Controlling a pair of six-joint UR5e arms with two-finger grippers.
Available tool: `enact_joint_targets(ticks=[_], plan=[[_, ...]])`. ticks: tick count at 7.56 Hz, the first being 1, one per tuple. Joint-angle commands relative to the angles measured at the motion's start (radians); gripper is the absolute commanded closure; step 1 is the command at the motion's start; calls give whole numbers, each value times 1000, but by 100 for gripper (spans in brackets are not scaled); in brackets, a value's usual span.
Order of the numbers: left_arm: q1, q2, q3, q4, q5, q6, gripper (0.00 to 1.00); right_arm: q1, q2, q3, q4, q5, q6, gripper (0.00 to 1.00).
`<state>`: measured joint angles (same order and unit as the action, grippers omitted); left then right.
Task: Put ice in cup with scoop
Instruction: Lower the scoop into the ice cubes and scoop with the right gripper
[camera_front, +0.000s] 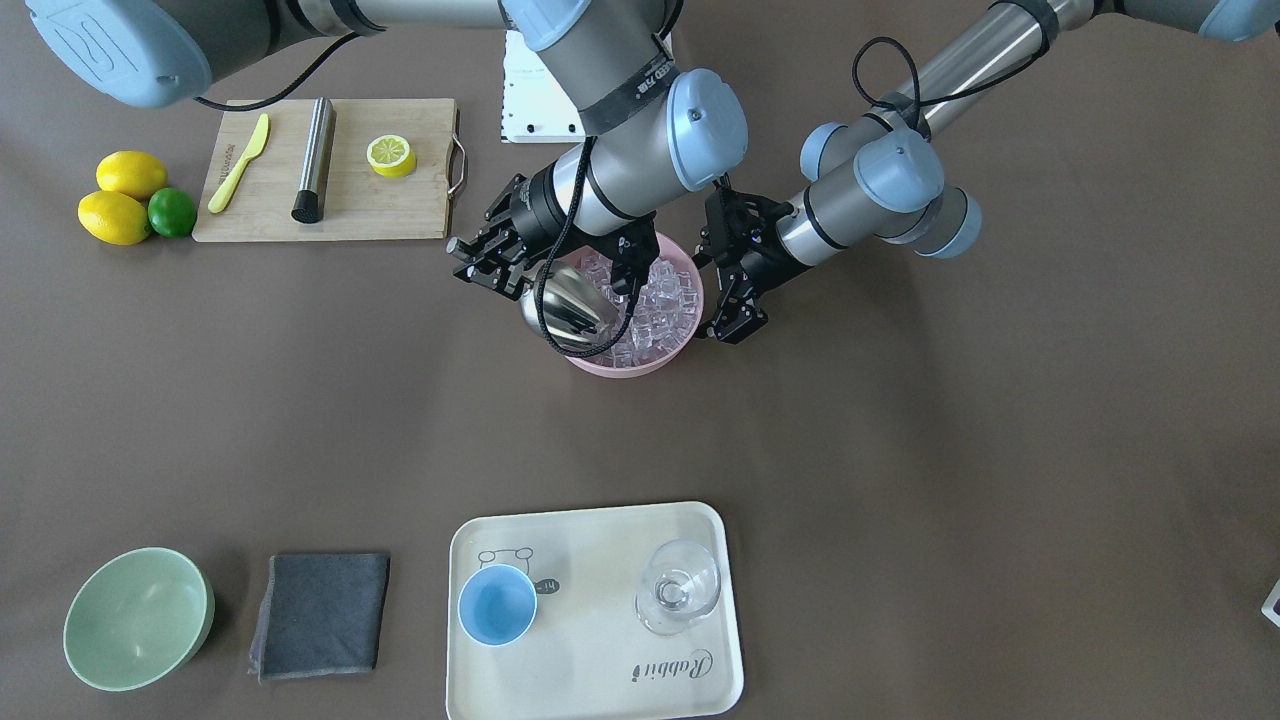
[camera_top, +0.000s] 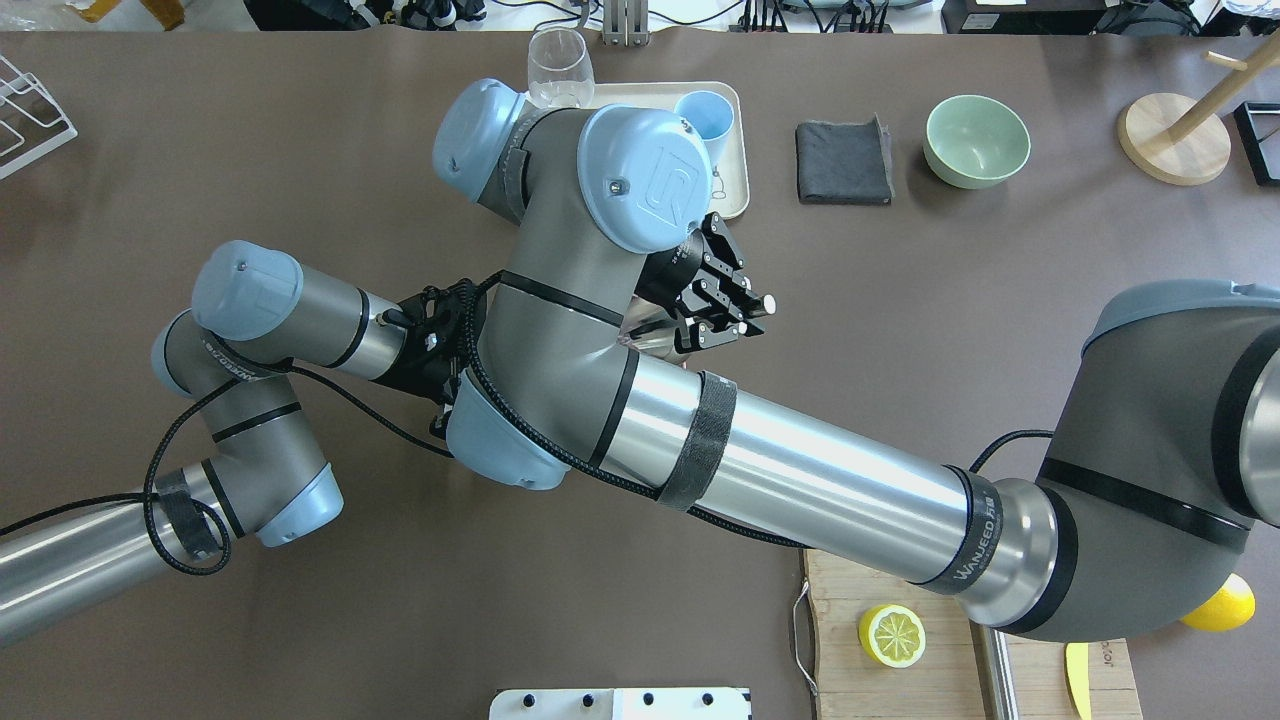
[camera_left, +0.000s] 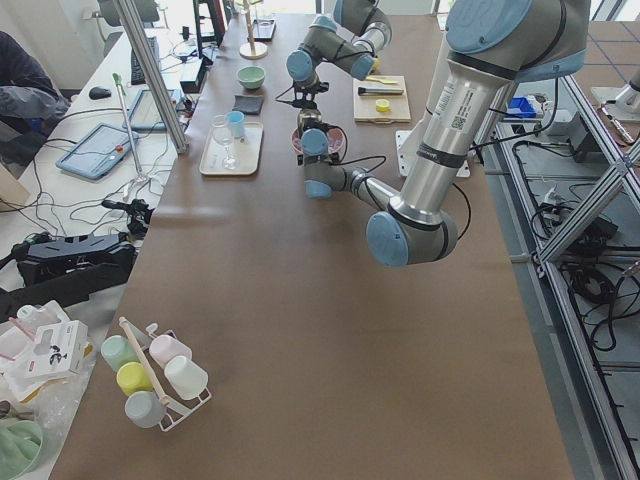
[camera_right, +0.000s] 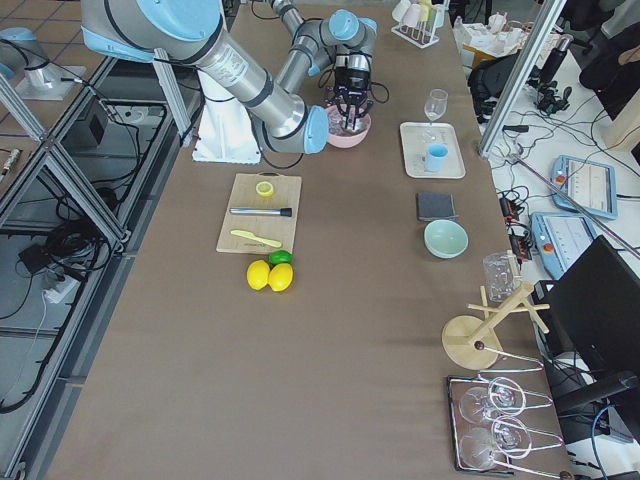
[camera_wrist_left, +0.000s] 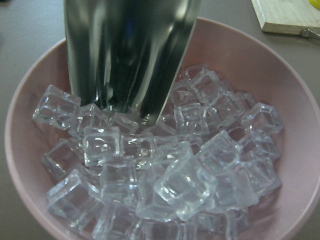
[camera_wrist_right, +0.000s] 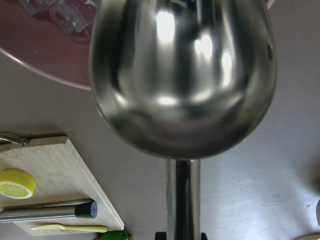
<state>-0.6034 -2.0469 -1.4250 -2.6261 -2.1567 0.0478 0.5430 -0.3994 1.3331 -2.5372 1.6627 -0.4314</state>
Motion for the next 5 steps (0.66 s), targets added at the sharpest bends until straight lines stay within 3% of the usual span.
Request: enact_joint_targets(ticks=[1,5], plan=[[1,1,0,0,0,0,2,-1,-16,6,53,25,52,100],[1,-1,3,5,0,0,2,-1,-59,58,129,54,124,100]])
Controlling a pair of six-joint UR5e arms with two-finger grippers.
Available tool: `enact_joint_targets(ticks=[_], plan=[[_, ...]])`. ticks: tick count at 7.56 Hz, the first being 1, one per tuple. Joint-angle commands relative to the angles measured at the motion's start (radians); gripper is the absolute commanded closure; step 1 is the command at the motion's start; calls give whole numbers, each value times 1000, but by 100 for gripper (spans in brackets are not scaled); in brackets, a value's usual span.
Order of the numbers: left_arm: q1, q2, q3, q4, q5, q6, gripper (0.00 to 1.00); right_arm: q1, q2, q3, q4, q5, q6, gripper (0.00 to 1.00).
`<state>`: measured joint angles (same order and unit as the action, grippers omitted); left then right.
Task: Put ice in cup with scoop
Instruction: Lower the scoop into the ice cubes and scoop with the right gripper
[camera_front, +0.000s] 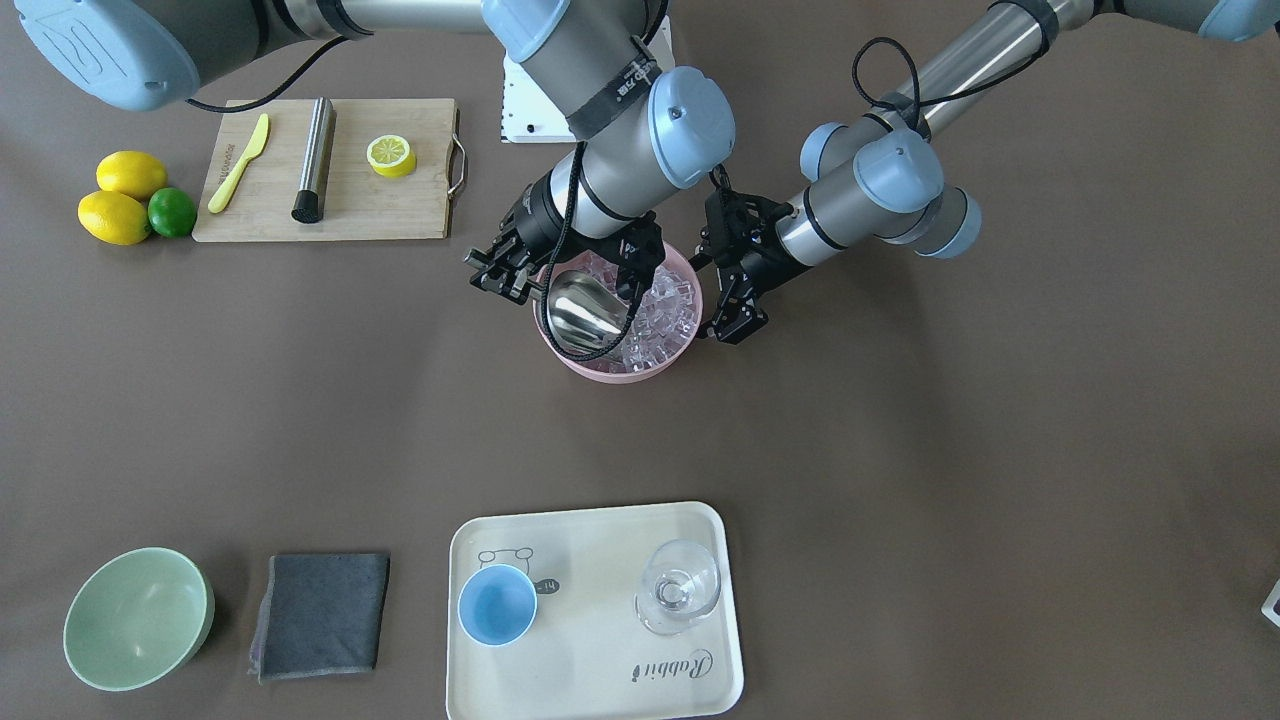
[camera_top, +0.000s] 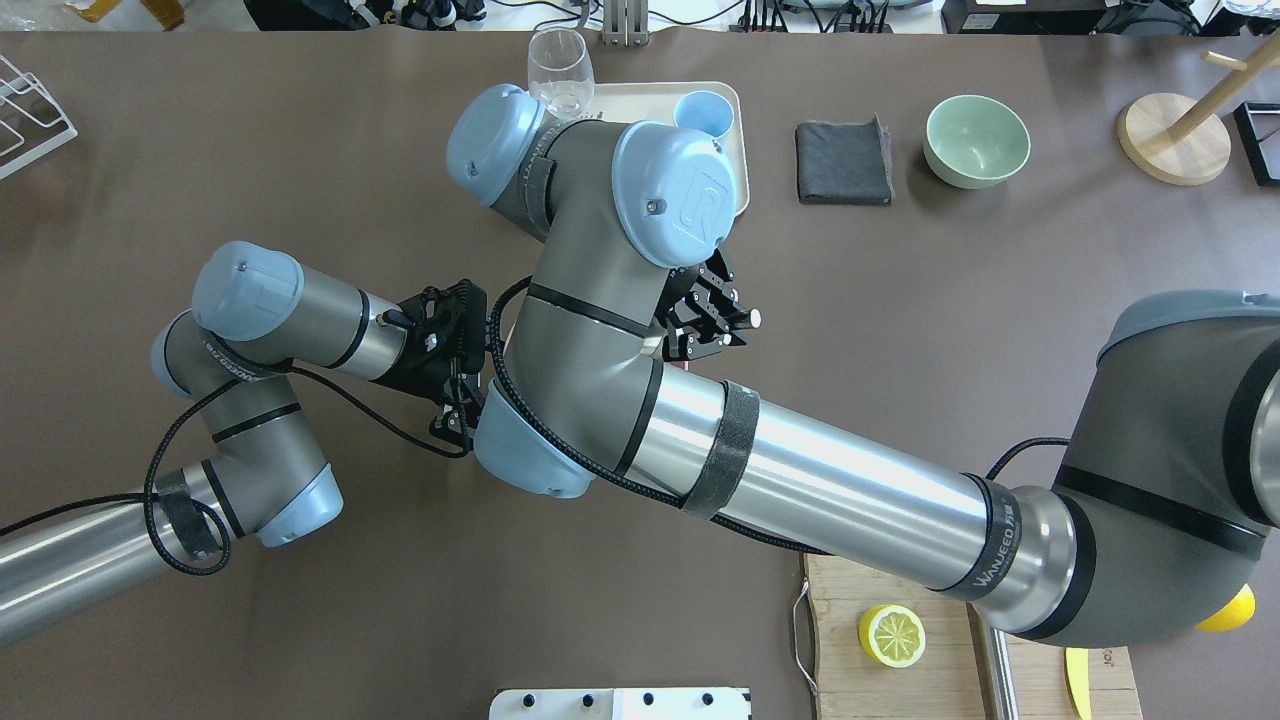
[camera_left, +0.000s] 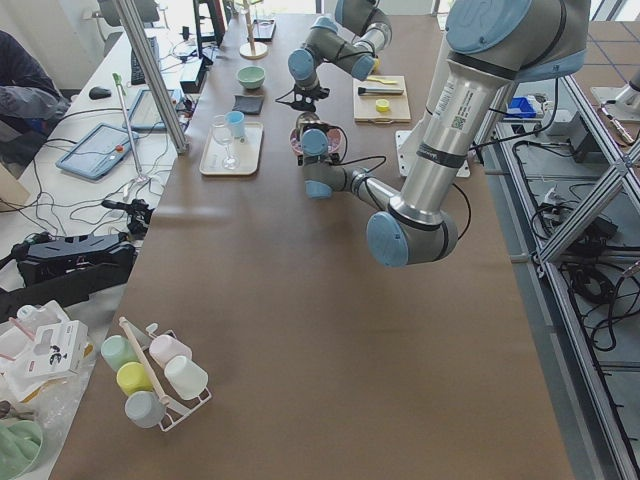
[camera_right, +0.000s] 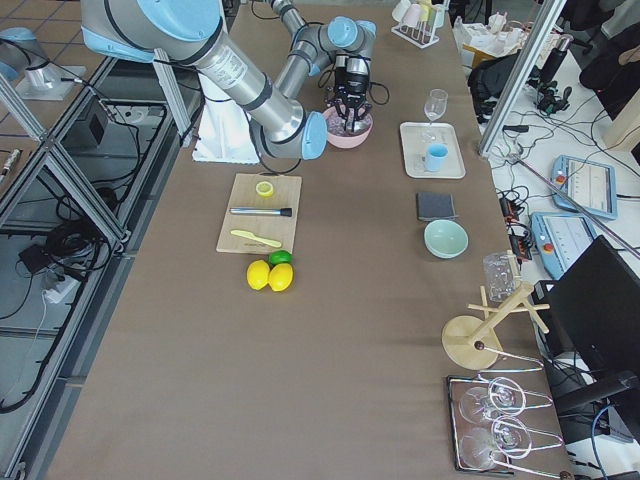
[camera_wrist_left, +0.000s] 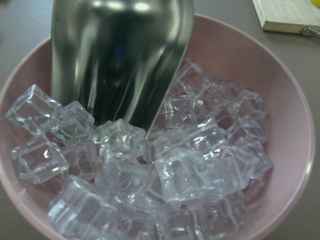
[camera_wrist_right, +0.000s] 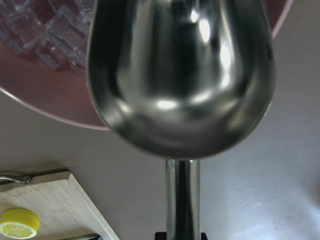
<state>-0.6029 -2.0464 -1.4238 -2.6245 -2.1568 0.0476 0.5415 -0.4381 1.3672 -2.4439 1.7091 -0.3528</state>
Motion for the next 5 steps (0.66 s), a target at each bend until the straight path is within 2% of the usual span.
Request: enact_joint_targets(ticks=[1,5], plan=[[0,0,2,3,0,0,2,-2,-28,26,63,7,61,100],[0,-1,8,6,0,0,2,-5,-74,62,129,15,123,100]])
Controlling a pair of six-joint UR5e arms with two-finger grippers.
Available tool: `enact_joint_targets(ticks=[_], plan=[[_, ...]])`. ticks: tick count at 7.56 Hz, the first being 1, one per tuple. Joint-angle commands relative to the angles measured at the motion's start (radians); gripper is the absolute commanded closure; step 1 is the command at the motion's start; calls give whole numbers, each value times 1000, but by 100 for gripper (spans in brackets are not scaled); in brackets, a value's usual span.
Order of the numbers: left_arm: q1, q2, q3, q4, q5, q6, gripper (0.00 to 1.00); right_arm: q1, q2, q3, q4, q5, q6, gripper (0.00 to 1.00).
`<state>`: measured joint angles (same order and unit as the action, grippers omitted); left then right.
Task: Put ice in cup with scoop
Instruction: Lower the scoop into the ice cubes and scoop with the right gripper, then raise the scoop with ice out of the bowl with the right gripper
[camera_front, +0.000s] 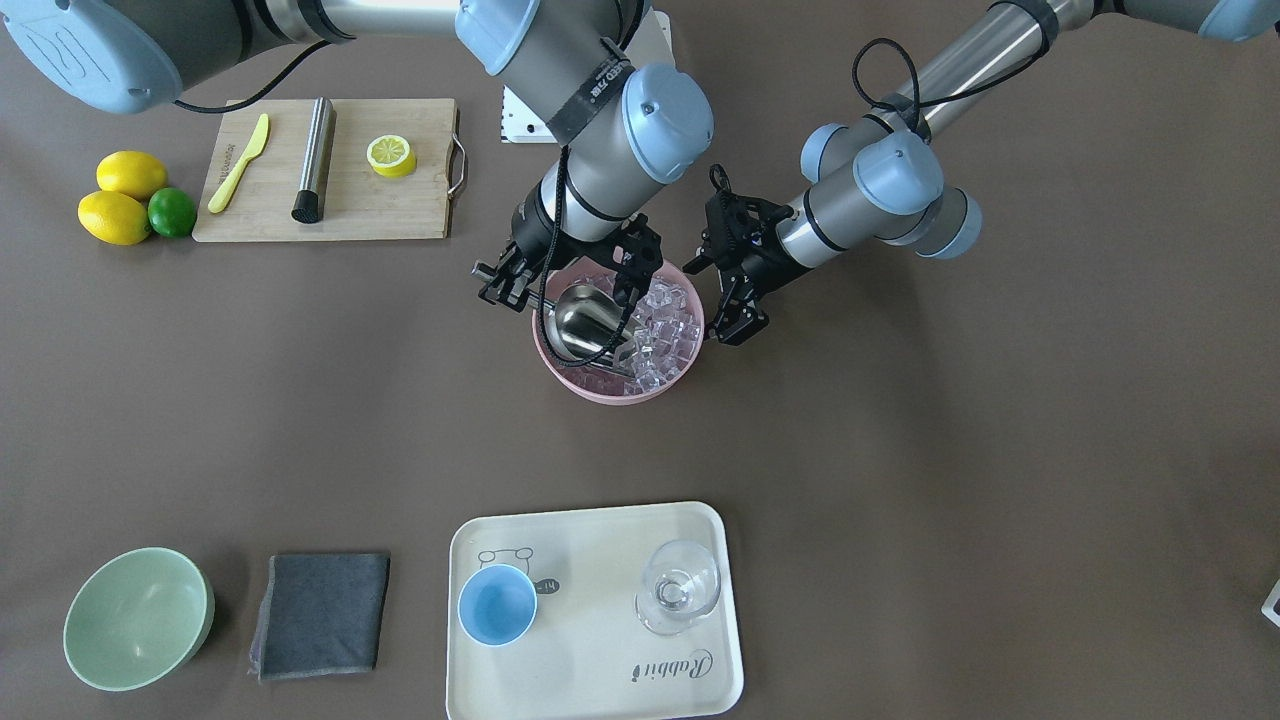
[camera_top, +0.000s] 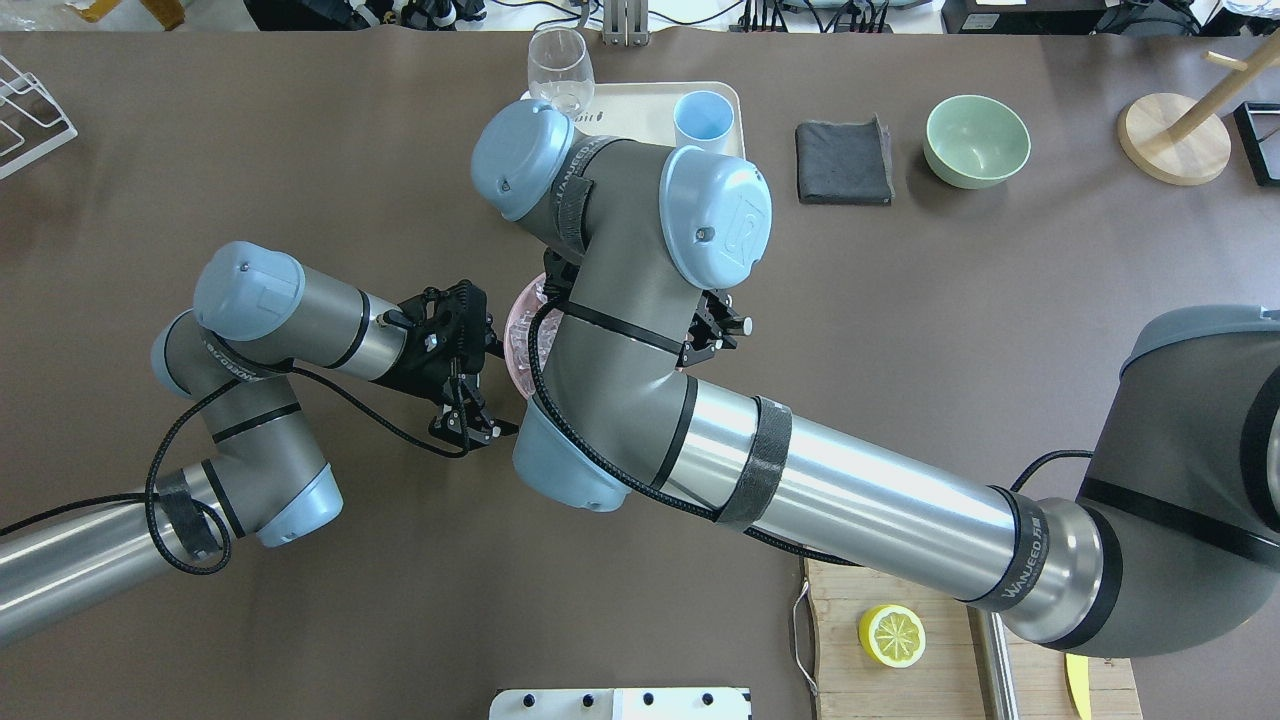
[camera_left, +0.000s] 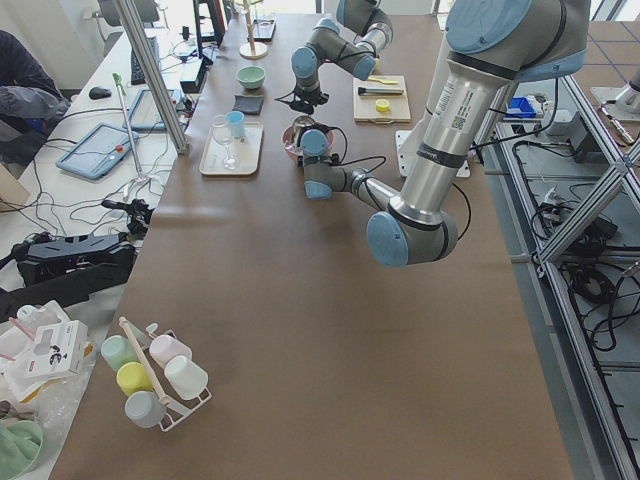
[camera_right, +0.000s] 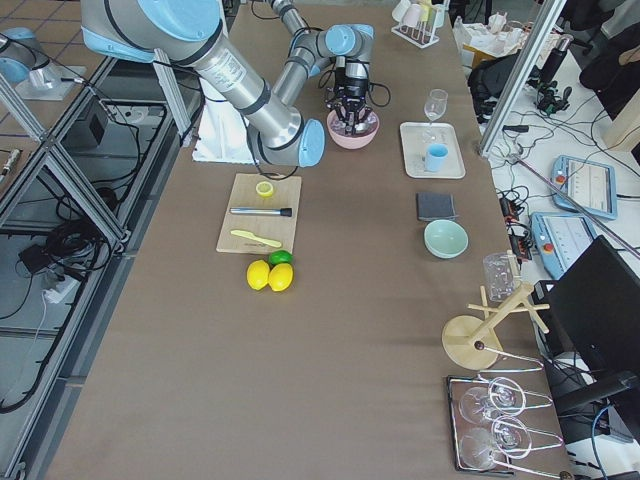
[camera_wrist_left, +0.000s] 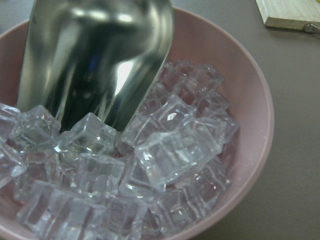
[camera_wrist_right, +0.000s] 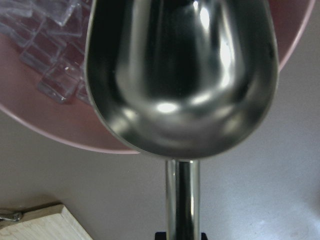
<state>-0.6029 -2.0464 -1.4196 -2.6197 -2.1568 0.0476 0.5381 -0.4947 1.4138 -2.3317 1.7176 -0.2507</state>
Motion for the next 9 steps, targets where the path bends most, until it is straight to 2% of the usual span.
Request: enact_joint_targets(ticks=[1,4,6,9], plan=[[0,-3,5,4,2,0,2,-3,-34,49,26,10,36,100],[-49,-24,65,4,0,5,2,-3,-97,150,28,23,65,100],[-63,-79,105,38,-2,31,2,-4,-137,166,125,23,126,100],[-63,-103,120,56,-5,55,2,-9,-165,194,164,42,186,100]])
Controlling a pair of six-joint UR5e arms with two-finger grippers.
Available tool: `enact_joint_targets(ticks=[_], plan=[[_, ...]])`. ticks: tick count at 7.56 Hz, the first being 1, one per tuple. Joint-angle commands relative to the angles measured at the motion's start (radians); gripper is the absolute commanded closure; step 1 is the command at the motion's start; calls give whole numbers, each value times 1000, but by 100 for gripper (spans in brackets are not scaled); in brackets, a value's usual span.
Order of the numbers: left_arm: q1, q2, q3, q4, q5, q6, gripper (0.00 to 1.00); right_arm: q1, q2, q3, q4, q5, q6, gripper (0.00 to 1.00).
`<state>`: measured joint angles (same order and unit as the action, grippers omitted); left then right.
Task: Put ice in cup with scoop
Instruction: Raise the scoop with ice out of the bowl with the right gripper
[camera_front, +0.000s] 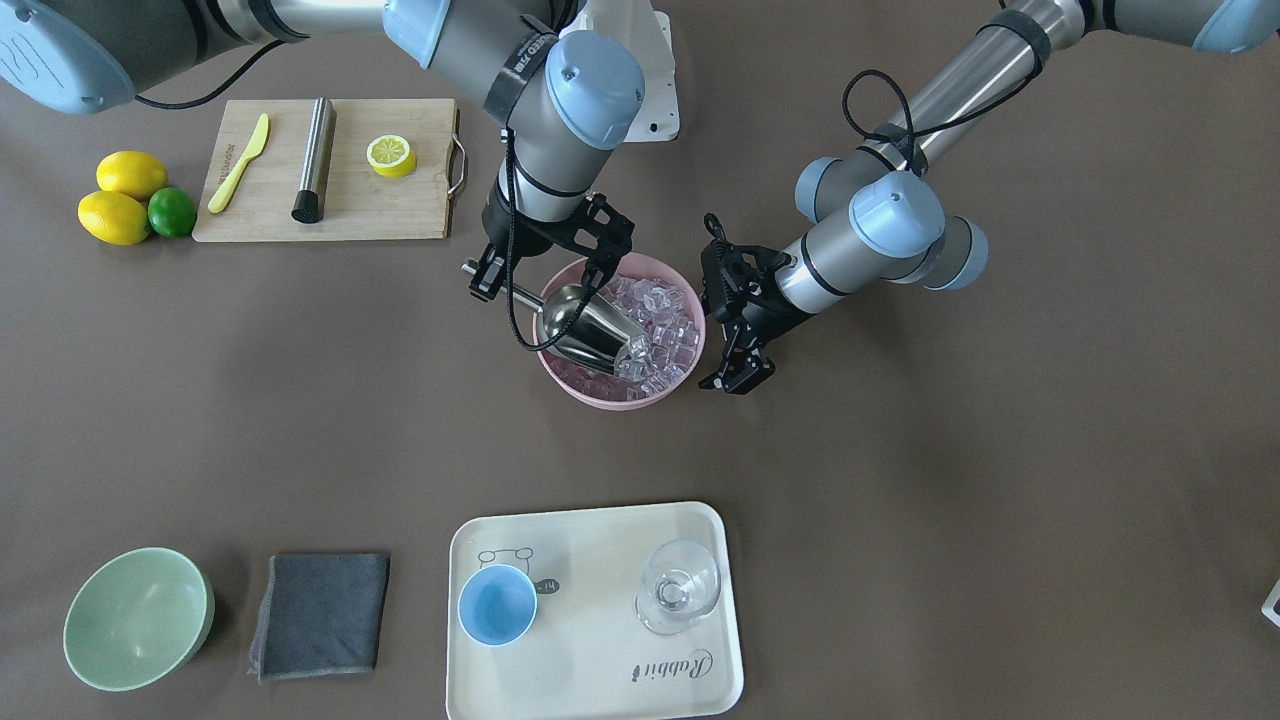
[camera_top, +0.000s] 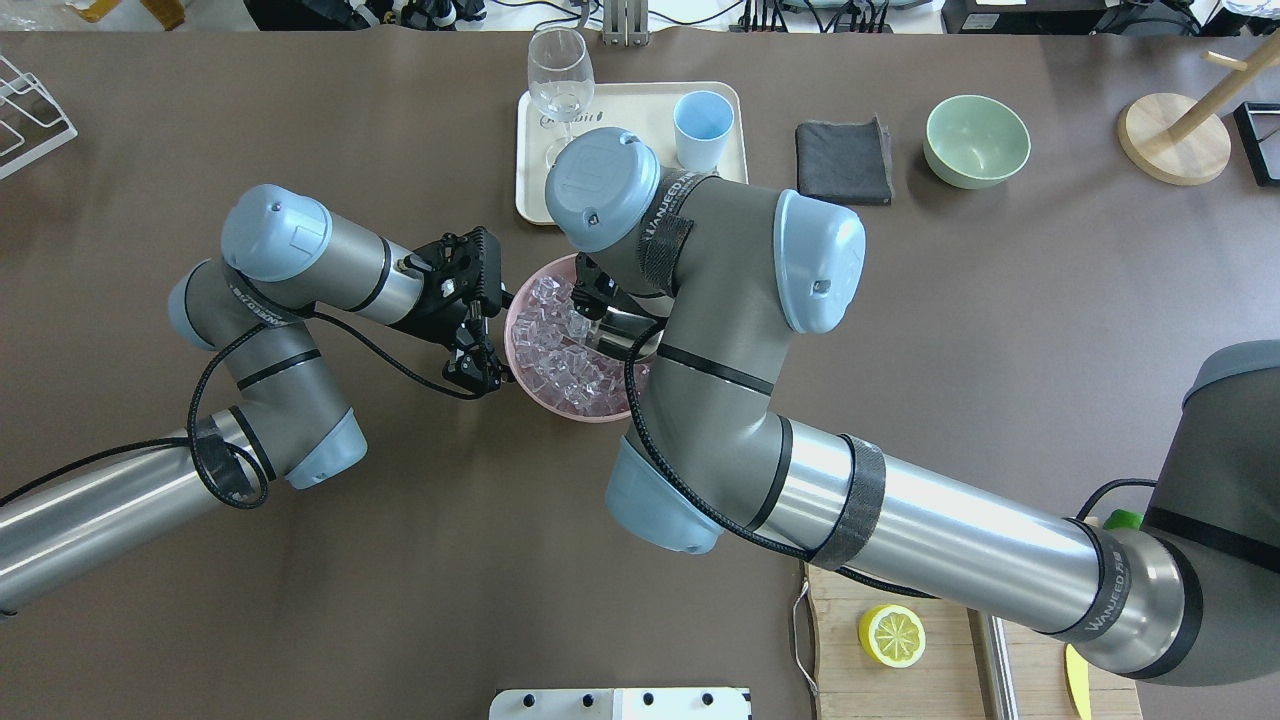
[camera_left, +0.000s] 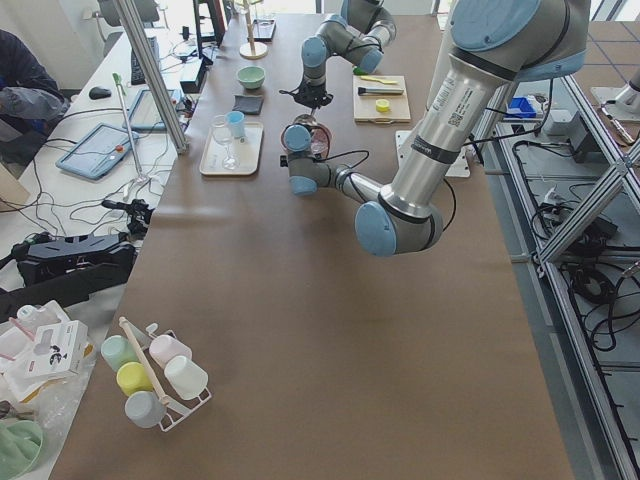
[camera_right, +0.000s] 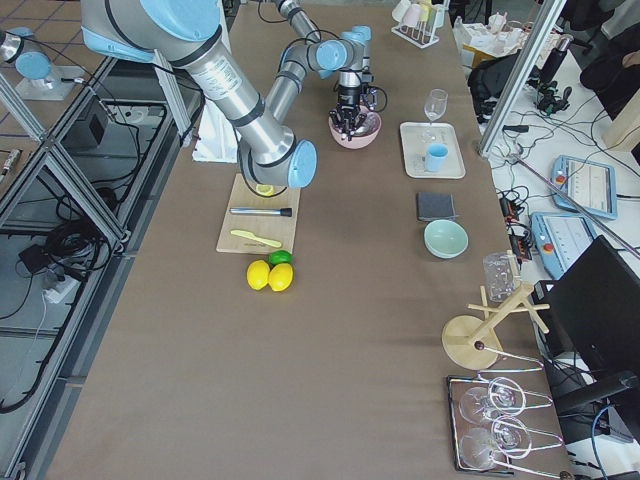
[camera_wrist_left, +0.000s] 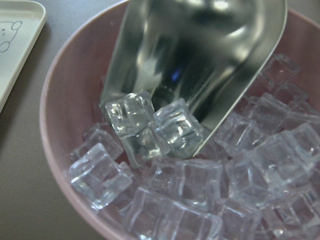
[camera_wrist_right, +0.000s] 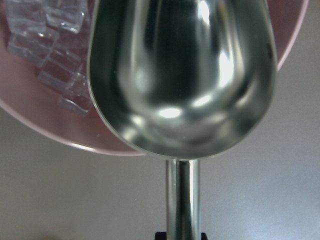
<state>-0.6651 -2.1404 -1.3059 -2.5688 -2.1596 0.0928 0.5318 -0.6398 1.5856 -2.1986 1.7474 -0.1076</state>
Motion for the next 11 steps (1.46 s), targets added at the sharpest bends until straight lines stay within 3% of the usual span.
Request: enact_joint_targets(ticks=[1,3,6,11], plan=[[-1,-10,8,5,-2,13,2,-3,-41,52,45,24,121,100],[1,-13,11,7,-6,13,2,7,-84,98,146,81,215,100],[1,-16,17,5,-6,13,2,7,-145,183,213,83,331,100],[1,-16,17,7,-5,15,2,8,-216,255,469,72,615,100]])
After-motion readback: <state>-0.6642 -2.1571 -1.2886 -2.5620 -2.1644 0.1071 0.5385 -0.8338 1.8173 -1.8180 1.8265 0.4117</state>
